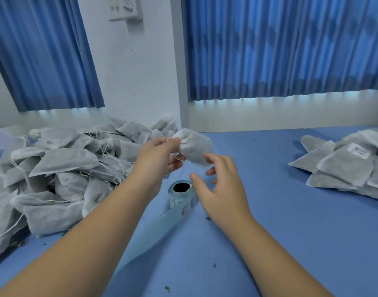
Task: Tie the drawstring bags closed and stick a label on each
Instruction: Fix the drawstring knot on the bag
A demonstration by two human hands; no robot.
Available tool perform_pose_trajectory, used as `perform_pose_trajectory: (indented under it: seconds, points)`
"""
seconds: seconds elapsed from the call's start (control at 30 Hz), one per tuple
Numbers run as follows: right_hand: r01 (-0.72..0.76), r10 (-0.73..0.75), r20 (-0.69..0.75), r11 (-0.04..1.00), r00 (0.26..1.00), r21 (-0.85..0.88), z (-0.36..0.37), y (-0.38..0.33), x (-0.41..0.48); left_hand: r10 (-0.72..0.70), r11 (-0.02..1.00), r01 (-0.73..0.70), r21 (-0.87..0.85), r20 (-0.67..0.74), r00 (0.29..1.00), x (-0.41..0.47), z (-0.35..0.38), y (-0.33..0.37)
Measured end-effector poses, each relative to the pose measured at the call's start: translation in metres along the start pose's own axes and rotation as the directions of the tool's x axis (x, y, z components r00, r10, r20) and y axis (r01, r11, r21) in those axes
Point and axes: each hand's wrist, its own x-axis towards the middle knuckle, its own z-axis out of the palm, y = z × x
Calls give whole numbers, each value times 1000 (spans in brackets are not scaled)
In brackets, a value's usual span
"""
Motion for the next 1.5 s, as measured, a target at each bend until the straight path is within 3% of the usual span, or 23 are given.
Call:
perform_pose_trajectory:
  seconds: [0.17,0.33,0.47,0.6,0.87,1.2,1.27,1.33,1.43,1.5]
  points:
    - [106,-130,-113,975,985,-198,-14,-1,4,-38,986,57,-155,125,991,-16,39,-13]
    - [-9,-39,-170,962,985,-272,-23,8,9,-53,969,113,-221,260,964,-29,62,-41]
    - [-87,81,-34,948,996,-307,-31,23,14,-100,950,166,-263,247,964,-35,62,-64]
    - [-53,84,96,955,992,-293,-36,30,20,-103,973,132,-190,155,982,-31,59,-68]
    - [-62,66,-2,925,998,-375,-37,18,14,48,999,-46,-16,172,984,-40,60,-69]
    - [41,31,129,853,991,-520,-60,26,1,105,992,-116,44,198,975,-46,62,-70]
    - [50,20,151,896,988,-441,-65,30,-6,237,932,-274,237,172,956,-46,62,-74]
    - [23,31,163,946,986,-322,-70,30,-10,423,778,-467,420,200,884,-47,61,-76]
    - [-10,28,143,991,989,-130,-75,24,-11,556,644,-622,446,286,780,-49,61,-76]
    - [-30,40,142,997,989,-71,-77,21,-11,541,616,-640,460,343,768,-53,63,-74]
